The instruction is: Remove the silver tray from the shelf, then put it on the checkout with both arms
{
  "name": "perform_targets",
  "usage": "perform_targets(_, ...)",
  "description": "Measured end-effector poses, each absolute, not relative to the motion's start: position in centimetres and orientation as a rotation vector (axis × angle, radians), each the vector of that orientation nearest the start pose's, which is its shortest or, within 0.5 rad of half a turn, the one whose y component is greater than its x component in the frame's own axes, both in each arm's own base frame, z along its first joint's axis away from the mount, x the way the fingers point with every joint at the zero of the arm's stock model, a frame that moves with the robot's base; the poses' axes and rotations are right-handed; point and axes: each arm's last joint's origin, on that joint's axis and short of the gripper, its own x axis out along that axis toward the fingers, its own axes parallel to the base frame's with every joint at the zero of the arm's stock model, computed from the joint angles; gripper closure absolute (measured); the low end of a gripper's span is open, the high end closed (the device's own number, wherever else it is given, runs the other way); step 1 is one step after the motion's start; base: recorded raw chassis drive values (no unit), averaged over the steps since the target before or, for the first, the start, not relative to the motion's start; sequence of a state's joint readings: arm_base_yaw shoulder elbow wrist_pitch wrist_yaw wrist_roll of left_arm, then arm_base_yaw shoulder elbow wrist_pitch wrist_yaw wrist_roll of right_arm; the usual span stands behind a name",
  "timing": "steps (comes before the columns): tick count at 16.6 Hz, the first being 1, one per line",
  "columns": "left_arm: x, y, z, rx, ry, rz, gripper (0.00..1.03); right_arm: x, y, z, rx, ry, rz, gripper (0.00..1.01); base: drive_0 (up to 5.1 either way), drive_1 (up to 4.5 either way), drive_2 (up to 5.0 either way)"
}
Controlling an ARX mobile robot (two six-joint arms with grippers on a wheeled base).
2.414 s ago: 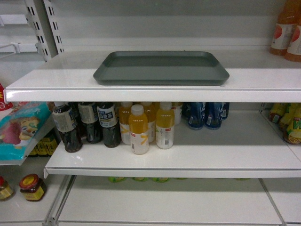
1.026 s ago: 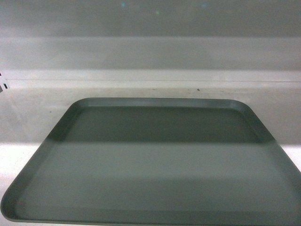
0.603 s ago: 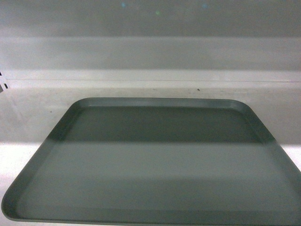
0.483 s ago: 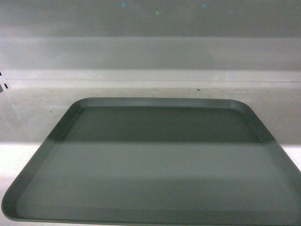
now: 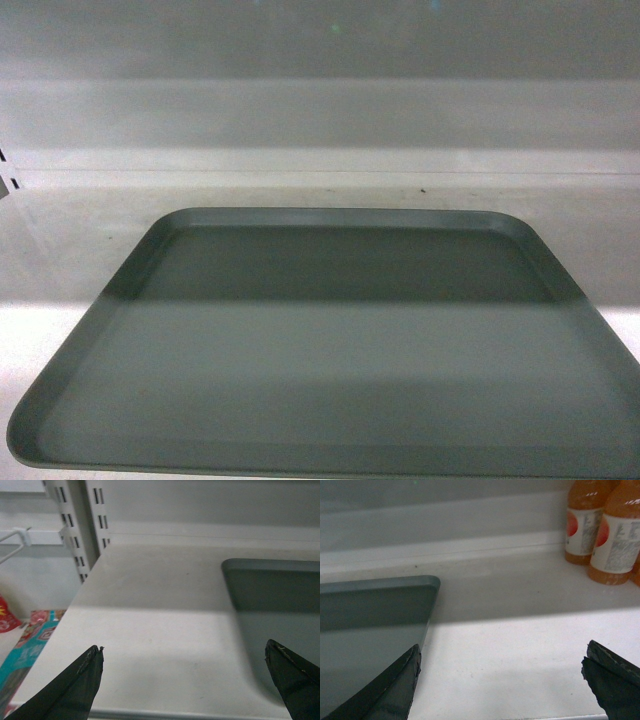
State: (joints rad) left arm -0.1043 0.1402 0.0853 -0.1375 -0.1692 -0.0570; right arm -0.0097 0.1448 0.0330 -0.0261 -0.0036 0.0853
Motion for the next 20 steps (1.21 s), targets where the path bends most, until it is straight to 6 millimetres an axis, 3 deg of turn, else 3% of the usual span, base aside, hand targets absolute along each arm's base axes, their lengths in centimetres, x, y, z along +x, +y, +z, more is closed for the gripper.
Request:
perform_targets(2, 10.8, -0.7, 17.8, -0.061, 0.135, 0.064, 0.05, 11.8, -0.1, 16.3, 0.111, 0.131, 0.026, 0.03, 0.0, 0.0, 0.0)
perform_targets(6, 14.0, -1.5, 17.6, -0.089, 0.129, -0.041, 0.05, 15.6, 0.6, 16.3, 0.108, 0.146, 0.11, 0.03, 0.0, 0.0, 0.0)
perform_targets(11, 19.8, -2.3, 16.0, -0.066, 0.18, -0.17, 0.05, 20.9, 3.5, 14.7, 0.059, 0.206, 0.195, 0.03, 0.0, 0.0, 0.0)
perform_targets(15, 24.0, -2.5, 13.9, -0.041, 0.295, -0.199, 0.05, 23.6, 4.1, 13.0, 0.05, 0.287, 0.184, 0.03, 0.0, 0.0, 0.0)
perform_targets(20, 26.9, -3.6, 12.0, -0.026, 0.383, -0.234, 0.05, 26.2, 4.6, 12.7, 0.06, 0.347, 0.176, 0.03, 0.0, 0.0, 0.0)
